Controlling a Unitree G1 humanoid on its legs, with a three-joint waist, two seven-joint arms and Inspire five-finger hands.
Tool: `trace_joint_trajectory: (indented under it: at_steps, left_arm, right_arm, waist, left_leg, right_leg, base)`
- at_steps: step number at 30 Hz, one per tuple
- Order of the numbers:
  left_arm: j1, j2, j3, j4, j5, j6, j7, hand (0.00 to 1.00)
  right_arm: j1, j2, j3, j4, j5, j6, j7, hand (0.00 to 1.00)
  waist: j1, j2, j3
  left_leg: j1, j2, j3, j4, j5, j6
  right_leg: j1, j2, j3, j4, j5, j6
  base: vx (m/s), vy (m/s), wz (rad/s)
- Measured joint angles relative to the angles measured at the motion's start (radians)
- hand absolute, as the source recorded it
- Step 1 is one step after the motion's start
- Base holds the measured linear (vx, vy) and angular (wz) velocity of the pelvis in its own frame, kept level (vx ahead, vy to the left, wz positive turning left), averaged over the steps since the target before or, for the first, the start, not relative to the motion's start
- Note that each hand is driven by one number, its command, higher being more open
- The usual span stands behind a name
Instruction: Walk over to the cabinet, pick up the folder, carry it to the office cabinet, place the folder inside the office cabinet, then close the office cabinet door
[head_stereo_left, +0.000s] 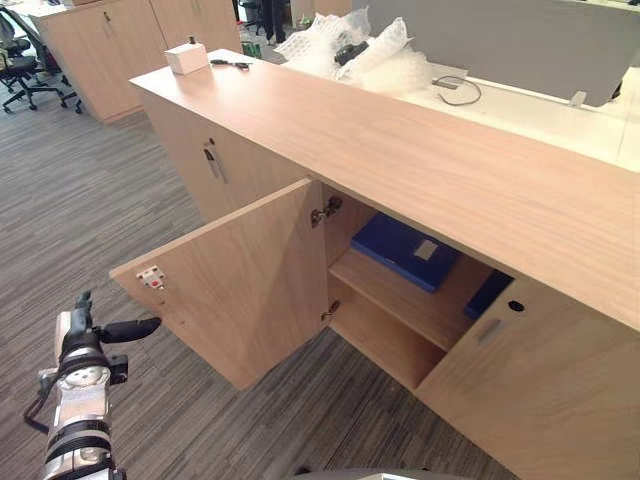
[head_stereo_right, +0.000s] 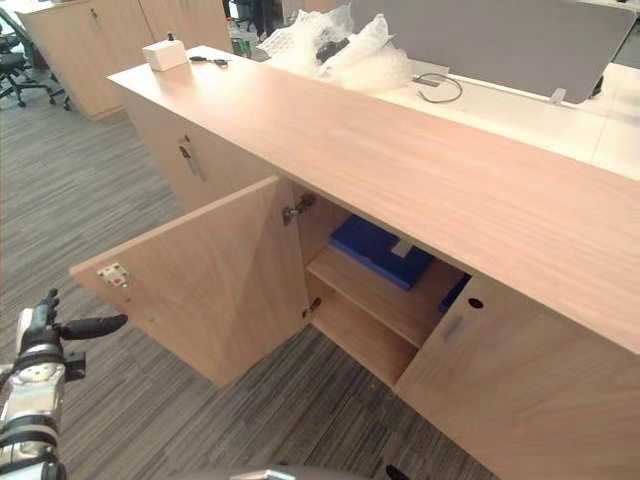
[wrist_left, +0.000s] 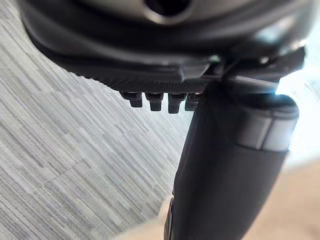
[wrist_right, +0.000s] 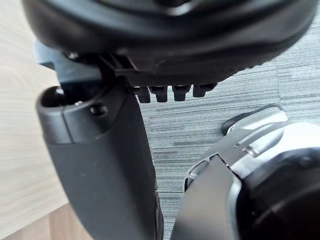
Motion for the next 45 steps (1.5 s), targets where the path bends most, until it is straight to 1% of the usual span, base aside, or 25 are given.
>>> trace_joint_trajectory:
  at_steps: [1, 2, 3, 4, 6, 7, 9, 11, 14, 15, 16, 22, 25, 27, 28, 30, 31, 33, 34, 35, 36, 39, 40, 42, 45]
  left_arm:
    - [-0.001, 0.004, -0.02, -0.025, -0.003, -0.001, -0.002, 1.0]
    - [-0.003, 0.002, -0.061, -0.052, -0.028, -0.003, -0.014, 1.0]
    - [-0.001, 0.005, -0.055, -0.049, -0.054, 0.018, -0.017, 1.0]
    - [-0.001, 0.007, -0.056, -0.049, -0.059, 0.018, -0.02, 1.0]
    - [0.0, 0.013, -0.068, -0.05, -0.13, 0.017, -0.068, 1.0]
    - [0.0, 0.016, -0.075, -0.05, -0.15, 0.017, -0.078, 1.0]
    - [0.0, 0.055, -0.133, -0.05, -0.189, 0.017, -0.098, 1.0]
    - [0.0, 0.119, -0.193, -0.05, -0.274, 0.013, -0.148, 1.0]
    - [-0.005, 0.179, -0.243, -0.05, -0.364, 0.001, -0.192, 1.0]
    - [-0.007, 0.187, -0.254, -0.05, -0.371, -0.003, -0.194, 1.0]
    - [-0.008, 0.194, -0.265, -0.05, -0.371, -0.01, -0.201, 1.0]
    - [-0.023, 0.201, -0.326, -0.059, -0.369, -0.026, -0.203, 1.0]
    - [-0.006, 0.208, -0.369, -0.111, -0.392, -0.026, -0.204, 1.0]
    - [0.041, 0.248, -0.423, -0.196, -0.469, -0.026, -0.228, 1.0]
    - [0.046, 0.262, -0.443, -0.215, -0.492, -0.026, -0.24, 1.0]
    - [0.073, 0.322, -0.531, -0.3, -0.583, -0.025, -0.267, 1.0]
    - [0.081, 0.34, -0.551, -0.32, -0.614, -0.024, -0.28, 1.0]
    - [0.105, 0.405, -0.623, -0.4, -0.713, -0.024, -0.327, 1.0]
    - [0.112, 0.419, -0.64, -0.419, -0.734, -0.024, -0.341, 1.0]
    - [0.123, 0.443, -0.668, -0.448, -0.794, -0.022, -0.379, 1.0]
    - [0.125, 0.454, -0.688, -0.459, -0.814, -0.022, -0.395, 1.0]
    - [0.13, 0.479, -0.81, -0.56, -0.89, -0.009, -0.485, 1.0]
    - [0.13, 0.478, -0.844, -0.61, -0.891, -0.004, -0.502, 1.0]
    - [0.13, 0.478, -0.882, -0.641, -0.915, -0.002, -0.528, 1.0]
    - [0.117, 0.457, -0.98, -0.698, -1.005, 0.019, -0.6, 1.0]
  right_arm:
    - [0.001, 0.005, 0.006, 0.001, 0.0, 0.0, 0.0, 1.0]
    - [0.003, 0.009, 0.005, 0.006, 0.001, 0.002, 0.002, 1.0]
    - [0.006, 0.002, 0.008, 0.007, 0.001, 0.0, 0.003, 1.0]
    - [0.009, 0.001, 0.008, 0.006, 0.001, 0.0, 0.003, 1.0]
    - [0.024, -0.008, 0.008, -0.002, 0.001, 0.0, 0.003, 1.0]
    - [0.028, -0.009, 0.008, -0.003, 0.001, -0.001, 0.003, 1.0]
    - [0.037, -0.006, 0.011, -0.003, 0.001, -0.004, 0.003, 1.0]
    - [0.04, -0.003, 0.014, -0.001, 0.001, -0.005, 0.003, 1.0]
    - [0.045, 0.0, 0.029, -0.002, 0.001, -0.007, 0.01, 1.0]
    - [0.045, 0.0, 0.029, -0.002, 0.001, -0.008, 0.014, 1.0]
    - [0.047, 0.0, 0.029, -0.002, 0.001, -0.008, 0.02, 1.0]
    - [0.059, 0.008, 0.038, -0.002, 0.003, -0.02, 0.03, 1.0]
    - [0.067, 0.008, 0.049, -0.002, 0.006, -0.026, 0.038, 1.0]
    - [0.075, 0.008, 0.05, -0.003, 0.005, -0.031, 0.043, 1.0]
    - [0.077, 0.007, 0.05, -0.003, 0.005, -0.032, 0.044, 1.0]
    - [0.078, -0.004, 0.059, 0.001, 0.0, -0.033, 0.049, 1.0]
    - [0.078, -0.006, 0.067, 0.002, 0.0, -0.033, 0.053, 1.0]
    - [0.077, -0.019, 0.089, 0.003, -0.002, -0.031, 0.068, 1.0]
    - [0.076, -0.021, 0.092, 0.003, -0.002, -0.03, 0.071, 1.0]
    - [0.075, -0.022, 0.097, 0.004, -0.003, -0.03, 0.078, 1.0]
    - [0.075, -0.023, 0.097, 0.004, -0.003, -0.03, 0.081, 1.0]
    - [0.061, -0.044, 0.125, 0.02, -0.011, -0.032, 0.087, 1.0]
    - [0.049, -0.051, 0.137, 0.021, -0.027, -0.031, 0.087, 1.0]
    - [0.037, -0.053, 0.143, 0.021, -0.044, -0.032, 0.087, 1.0]
    - [0.027, -0.052, 0.165, 0.019, -0.045, -0.039, 0.087, 1.0]
  waist:
    - [-0.001, -0.016, -0.001]
    - [-0.004, -0.017, -0.007]
    - [0.0, -0.014, -0.013]
    - [0.002, -0.01, -0.012]
    - [0.018, 0.01, -0.013]
    - [0.023, 0.011, -0.014]
    - [0.035, 0.008, -0.017]
    - [0.044, -0.004, -0.023]
    - [0.044, -0.018, -0.032]
    - [0.045, -0.019, -0.033]
    - [0.044, -0.024, -0.036]
    - [0.047, -0.032, -0.041]
    - [0.056, -0.033, -0.041]
    - [0.062, -0.036, -0.043]
    - [0.065, -0.037, -0.043]
    - [0.085, -0.038, -0.044]
    - [0.09, -0.038, -0.044]
    - [0.103, -0.037, -0.044]
    - [0.105, -0.037, -0.044]
    - [0.105, -0.036, -0.044]
    - [0.105, -0.036, -0.044]
    - [0.097, -0.029, -0.047]
    - [0.082, -0.028, -0.048]
    - [0.063, -0.025, -0.05]
    - [0.024, -0.018, -0.062]
  left_leg:
    - [-0.001, -0.009, 0.0, 0.0, -0.002, -0.012]
    - [0.0, -0.004, -0.008, -0.003, 0.003, -0.026]
    - [0.001, 0.001, 0.0, -0.006, 0.005, -0.03]
    - [0.001, 0.005, 0.0, -0.006, 0.007, -0.035]
    - [-0.004, 0.018, 0.0, -0.006, 0.01, -0.047]
    - [-0.003, 0.02, 0.0, -0.006, 0.01, -0.05]
    - [-0.001, 0.023, -0.003, -0.006, 0.01, -0.054]
    - [-0.001, 0.023, -0.004, -0.006, 0.01, -0.056]
    - [-0.002, 0.014, -0.002, -0.005, 0.009, -0.056]
    - [-0.002, 0.012, -0.002, -0.005, 0.009, -0.056]
    - [-0.002, 0.007, 0.0, -0.005, 0.009, -0.056]
    - [-0.002, -0.01, 0.001, -0.006, 0.011, -0.053]
    - [-0.005, -0.015, -0.003, -0.006, 0.012, -0.044]
    - [-0.013, -0.022, -0.014, -0.006, 0.013, -0.036]
    - [-0.016, -0.024, -0.018, -0.006, 0.014, -0.034]
    - [-0.02, -0.033, -0.024, -0.006, 0.014, -0.029]
    - [-0.02, -0.036, -0.025, -0.006, 0.014, -0.026]
    - [-0.025, -0.046, -0.029, -0.006, 0.014, -0.022]
    - [-0.026, -0.05, -0.031, -0.006, 0.014, -0.021]
    - [-0.028, -0.055, -0.033, -0.006, 0.014, -0.012]
    - [-0.029, -0.058, -0.035, -0.006, 0.014, -0.01]
    - [-0.034, -0.073, -0.031, -0.006, 0.012, 0.005]
    - [-0.034, -0.077, -0.028, -0.006, 0.01, 0.008]
    - [-0.034, -0.079, -0.024, -0.006, 0.008, 0.01]
    - [-0.036, -0.08, -0.008, -0.006, 0.004, 0.016]
  right_leg:
    - [-0.017, -0.023, 0.01, -0.016, 0.044, 0.025]
    - [-0.008, -0.02, 0.022, -0.021, 0.033, 0.035]
    - [-0.008, -0.009, 0.027, -0.028, 0.027, 0.026]
    - [-0.006, -0.005, 0.027, -0.033, 0.027, 0.025]
    - [-0.004, 0.01, 0.026, -0.043, 0.027, 0.023]
    - [-0.002, 0.012, 0.026, -0.044, 0.028, 0.023]
    - [0.003, 0.016, 0.024, -0.047, 0.028, 0.023]
    - [0.004, 0.013, 0.024, -0.047, 0.028, 0.023]
    - [0.004, 0.003, 0.025, -0.051, 0.033, 0.032]
    - [0.005, 0.001, 0.025, -0.053, 0.035, 0.034]
    - [0.007, -0.004, 0.025, -0.056, 0.038, 0.039]
    - [0.008, -0.023, 0.024, -0.06, 0.049, 0.054]
    - [0.008, -0.027, 0.02, -0.063, 0.054, 0.058]
    - [0.008, -0.032, 0.007, -0.068, 0.056, 0.061]
    - [0.008, -0.033, 0.002, -0.069, 0.057, 0.063]
    - [0.009, -0.042, -0.007, -0.069, 0.061, 0.07]
    - [0.009, -0.044, -0.008, -0.069, 0.063, 0.072]
    - [0.009, -0.056, -0.016, -0.069, 0.069, 0.082]
    - [0.009, -0.058, -0.017, -0.069, 0.071, 0.084]
    - [0.009, -0.063, -0.021, -0.069, 0.074, 0.089]
    - [0.009, -0.066, -0.022, -0.069, 0.075, 0.092]
    - [0.004, -0.082, -0.021, -0.069, 0.089, 0.104]
    - [0.003, -0.086, -0.018, -0.069, 0.092, 0.102]
    - [0.001, -0.087, -0.01, -0.07, 0.094, 0.1]
    - [-0.006, -0.087, -0.001, -0.081, 0.1, 0.091]
  base:
    - [-0.06, -0.155, 0.14]
    - [-0.03, -0.177, 0.01]
    - [-0.02, -0.174, 0.01]
    - [-0.04, -0.147, -0.08]
    - [-0.04, -0.111, 0.03]
    - [-0.02, -0.087, 0.03]
    - [-0.02, -0.046, 0.04]
    - [-0.01, 0.0, 0.02]
    - [-0.01, 0.047, 0.0]
    - [-0.02, 0.066, 0.01]
    - [-0.02, 0.072, 0.01]
    - [-0.05, 0.066, 0.02]
    - [-0.07, 0.039, 0.06]
    - [-0.05, 0.026, 0.18]
    - [-0.03, 0.021, 0.23]
    - [-0.03, 0.04, 0.15]
    - [-0.03, 0.055, 0.07]
    - [-0.03, 0.063, 0.11]
    - [-0.04, 0.071, 0.13]
    - [-0.04, 0.06, 0.09]
    - [-0.06, 0.078, 0.11]
    - [-0.08, 0.091, 0.0]
    - [-0.07, 0.079, -0.07]
    - [-0.05, 0.057, -0.12]
    - [-0.02, 0.034, -0.19]
